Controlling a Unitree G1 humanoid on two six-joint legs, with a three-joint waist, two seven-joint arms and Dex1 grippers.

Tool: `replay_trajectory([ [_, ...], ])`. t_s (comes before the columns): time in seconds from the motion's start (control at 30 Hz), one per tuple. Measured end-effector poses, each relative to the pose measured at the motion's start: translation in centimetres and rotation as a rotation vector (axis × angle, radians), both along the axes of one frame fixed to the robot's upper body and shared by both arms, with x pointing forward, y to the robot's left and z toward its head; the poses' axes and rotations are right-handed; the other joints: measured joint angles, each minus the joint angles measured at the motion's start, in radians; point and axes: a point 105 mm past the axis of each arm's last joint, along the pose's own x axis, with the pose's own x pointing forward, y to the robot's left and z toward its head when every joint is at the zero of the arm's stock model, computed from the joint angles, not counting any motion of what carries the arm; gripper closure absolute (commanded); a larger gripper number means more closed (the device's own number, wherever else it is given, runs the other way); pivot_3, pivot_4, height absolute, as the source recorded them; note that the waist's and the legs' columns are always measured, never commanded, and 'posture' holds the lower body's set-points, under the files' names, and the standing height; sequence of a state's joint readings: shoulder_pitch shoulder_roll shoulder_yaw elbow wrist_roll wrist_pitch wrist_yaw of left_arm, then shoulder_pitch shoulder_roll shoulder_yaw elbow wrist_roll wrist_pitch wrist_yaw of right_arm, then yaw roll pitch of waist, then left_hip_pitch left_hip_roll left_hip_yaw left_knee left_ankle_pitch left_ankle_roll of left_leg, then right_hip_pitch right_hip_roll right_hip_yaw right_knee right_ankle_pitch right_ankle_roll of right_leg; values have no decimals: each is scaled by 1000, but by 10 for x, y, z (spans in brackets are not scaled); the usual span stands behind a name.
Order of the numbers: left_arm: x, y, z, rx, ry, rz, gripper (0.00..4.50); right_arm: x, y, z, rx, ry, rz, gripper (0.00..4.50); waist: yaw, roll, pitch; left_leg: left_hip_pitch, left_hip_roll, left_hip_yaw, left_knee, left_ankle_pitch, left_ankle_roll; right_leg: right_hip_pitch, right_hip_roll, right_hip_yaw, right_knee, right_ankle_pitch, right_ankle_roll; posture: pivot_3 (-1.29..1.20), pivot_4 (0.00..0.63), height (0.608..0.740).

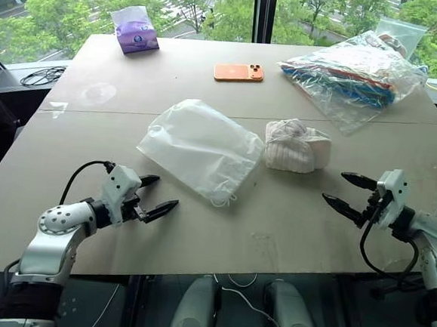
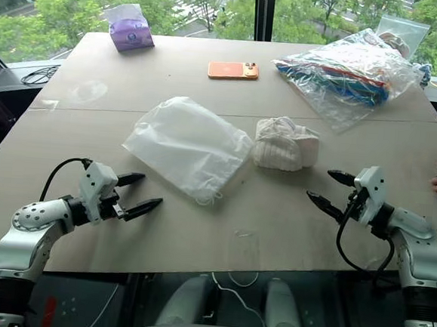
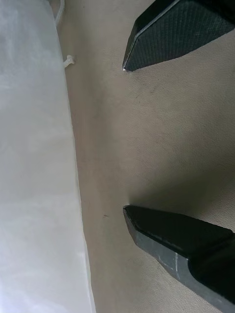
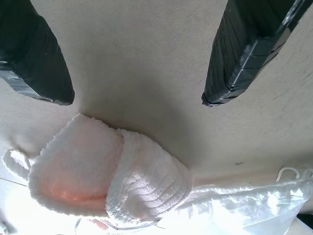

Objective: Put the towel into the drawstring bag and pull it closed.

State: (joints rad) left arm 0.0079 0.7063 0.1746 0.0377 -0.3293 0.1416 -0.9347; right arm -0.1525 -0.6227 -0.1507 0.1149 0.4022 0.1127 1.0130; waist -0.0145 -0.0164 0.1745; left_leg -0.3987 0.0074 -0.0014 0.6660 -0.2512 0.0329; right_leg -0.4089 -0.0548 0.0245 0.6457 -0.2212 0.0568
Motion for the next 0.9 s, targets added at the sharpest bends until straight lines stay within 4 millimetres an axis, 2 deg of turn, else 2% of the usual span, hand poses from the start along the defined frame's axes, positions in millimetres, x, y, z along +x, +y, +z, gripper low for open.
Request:
replay_trajectory([
  [0.77,-5,1,2,-10,12,2,0,-5,6,2,20,11,46,16,0,0,0,0,0,0,0,0,0,0,0,0,0,0,0,0,150,740],
  [0.9,-13,0,3,5,44,-49,0,-10,7,-1,39,23,66,16,0,0,0,0,0,0,0,0,0,0,0,0,-1,0,0,0,150,740],
])
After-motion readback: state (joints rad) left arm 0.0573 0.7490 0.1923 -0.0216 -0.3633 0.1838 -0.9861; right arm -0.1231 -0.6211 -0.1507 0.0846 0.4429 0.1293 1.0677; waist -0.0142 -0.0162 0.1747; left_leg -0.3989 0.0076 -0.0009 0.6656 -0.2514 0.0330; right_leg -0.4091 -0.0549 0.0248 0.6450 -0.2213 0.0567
